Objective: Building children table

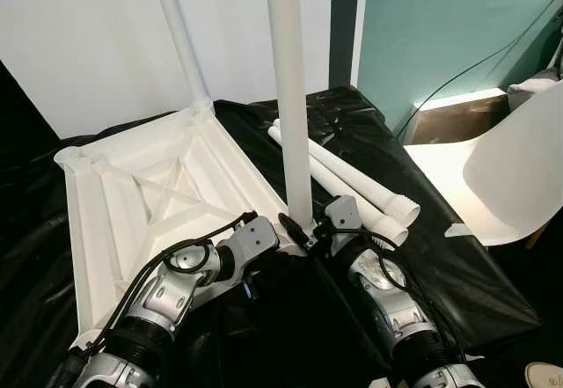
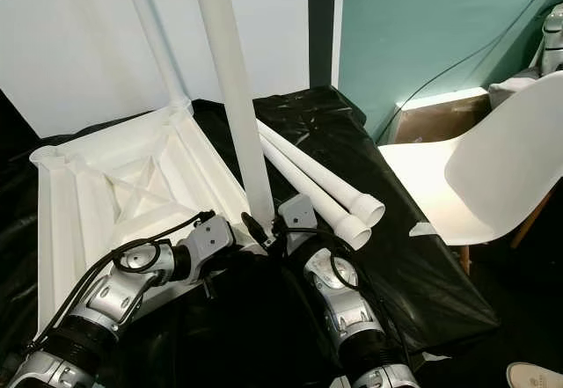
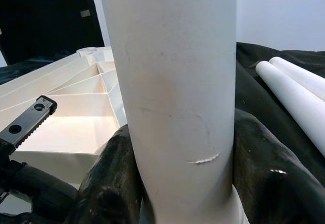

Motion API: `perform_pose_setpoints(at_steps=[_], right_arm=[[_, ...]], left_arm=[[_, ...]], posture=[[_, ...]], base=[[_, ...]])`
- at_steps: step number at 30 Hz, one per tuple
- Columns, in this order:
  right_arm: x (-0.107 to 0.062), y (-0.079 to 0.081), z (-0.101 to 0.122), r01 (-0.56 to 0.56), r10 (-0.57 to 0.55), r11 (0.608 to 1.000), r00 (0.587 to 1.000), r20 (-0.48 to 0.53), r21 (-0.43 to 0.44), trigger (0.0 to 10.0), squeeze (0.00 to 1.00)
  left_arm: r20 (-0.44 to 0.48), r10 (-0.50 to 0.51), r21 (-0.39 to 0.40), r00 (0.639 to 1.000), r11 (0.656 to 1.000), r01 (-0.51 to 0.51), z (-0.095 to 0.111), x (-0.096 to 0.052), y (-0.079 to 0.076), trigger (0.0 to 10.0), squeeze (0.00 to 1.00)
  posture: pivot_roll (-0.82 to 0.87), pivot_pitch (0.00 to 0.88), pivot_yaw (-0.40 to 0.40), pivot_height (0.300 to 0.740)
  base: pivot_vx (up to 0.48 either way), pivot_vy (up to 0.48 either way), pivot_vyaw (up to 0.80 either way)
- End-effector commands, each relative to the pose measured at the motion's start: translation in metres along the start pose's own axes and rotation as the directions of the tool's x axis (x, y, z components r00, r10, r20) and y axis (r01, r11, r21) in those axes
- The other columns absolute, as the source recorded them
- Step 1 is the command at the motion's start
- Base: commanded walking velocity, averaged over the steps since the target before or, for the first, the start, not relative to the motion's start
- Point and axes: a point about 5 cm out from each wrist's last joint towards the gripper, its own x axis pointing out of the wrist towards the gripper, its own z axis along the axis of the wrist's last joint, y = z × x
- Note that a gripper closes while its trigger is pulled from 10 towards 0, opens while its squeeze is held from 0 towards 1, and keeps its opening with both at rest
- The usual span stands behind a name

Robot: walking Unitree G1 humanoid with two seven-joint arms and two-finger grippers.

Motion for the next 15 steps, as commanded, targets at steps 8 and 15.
perform_pose_setpoints(at_steps=[8,15], right_arm=[[0.008,-0.023,0.009,-0.052,0.052,0.999,0.999,0.003,0.011,10.0,1.00],[0.013,-0.056,0.021,-0.250,0.247,0.962,0.968,-0.035,-0.109,10.0,0.00]], left_arm=[[-0.100,-0.234,-0.156,0.967,0.964,0.217,-0.045,0.019,-0.053,10.0,0.00],[-0.102,-0.236,-0.149,0.966,0.964,0.220,-0.044,0.020,-0.052,10.0,0.00]], posture=[[0.11,0.000,0.022,0.740],[0.10,0.000,0.022,0.740]], base=[[0.000,0.000,0.00],[0.000,0.000,0.00]])
